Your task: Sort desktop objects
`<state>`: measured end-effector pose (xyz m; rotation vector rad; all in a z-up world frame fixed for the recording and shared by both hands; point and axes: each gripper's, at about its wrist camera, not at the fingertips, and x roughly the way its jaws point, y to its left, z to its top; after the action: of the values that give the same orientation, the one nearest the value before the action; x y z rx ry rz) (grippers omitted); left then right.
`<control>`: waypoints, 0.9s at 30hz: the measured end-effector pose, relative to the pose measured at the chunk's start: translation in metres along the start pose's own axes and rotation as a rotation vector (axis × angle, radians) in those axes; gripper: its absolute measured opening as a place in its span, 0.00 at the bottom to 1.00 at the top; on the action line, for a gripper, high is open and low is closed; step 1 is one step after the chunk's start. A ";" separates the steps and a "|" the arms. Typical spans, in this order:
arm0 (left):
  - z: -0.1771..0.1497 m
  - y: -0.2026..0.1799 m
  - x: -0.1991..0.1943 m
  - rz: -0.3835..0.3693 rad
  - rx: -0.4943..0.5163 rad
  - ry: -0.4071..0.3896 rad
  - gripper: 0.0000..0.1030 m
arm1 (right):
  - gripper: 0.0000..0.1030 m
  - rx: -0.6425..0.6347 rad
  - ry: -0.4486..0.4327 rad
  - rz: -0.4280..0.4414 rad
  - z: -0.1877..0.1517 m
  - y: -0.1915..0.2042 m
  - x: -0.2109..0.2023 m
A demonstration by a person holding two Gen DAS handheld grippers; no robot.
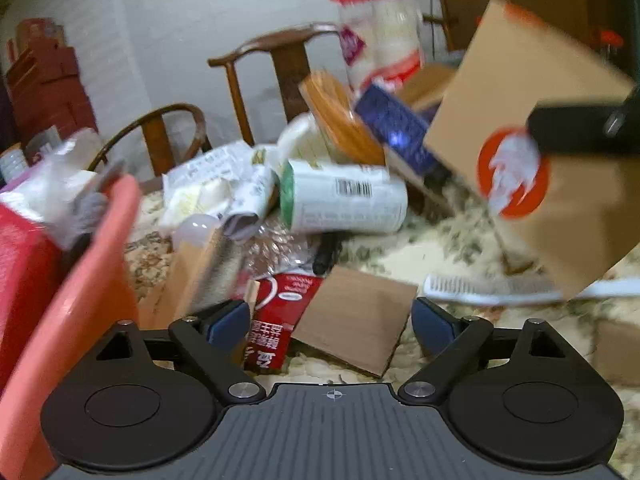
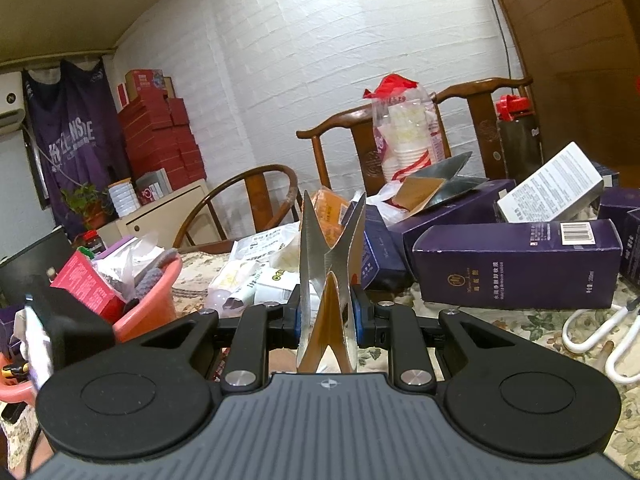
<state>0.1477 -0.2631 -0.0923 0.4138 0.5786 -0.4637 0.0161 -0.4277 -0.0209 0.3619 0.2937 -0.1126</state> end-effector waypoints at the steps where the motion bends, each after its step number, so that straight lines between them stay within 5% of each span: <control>1: -0.001 0.001 0.004 0.001 -0.009 -0.006 0.94 | 0.25 0.000 0.000 -0.002 0.000 0.000 0.000; 5: -0.004 0.018 0.013 -0.051 -0.088 0.010 0.95 | 0.25 0.010 0.003 -0.010 0.001 -0.003 0.002; 9: -0.008 0.010 0.002 -0.087 -0.032 -0.031 0.64 | 0.25 0.016 0.008 -0.011 0.000 -0.004 0.004; 20: -0.021 0.003 -0.019 -0.193 -0.066 -0.049 0.61 | 0.25 0.018 0.008 -0.012 -0.002 -0.004 0.003; 27: -0.019 -0.001 -0.051 -0.190 -0.035 -0.130 0.62 | 0.25 0.012 0.004 -0.005 0.000 -0.003 0.002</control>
<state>0.1013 -0.2398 -0.0761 0.2941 0.5011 -0.6565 0.0174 -0.4310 -0.0227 0.3735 0.2984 -0.1190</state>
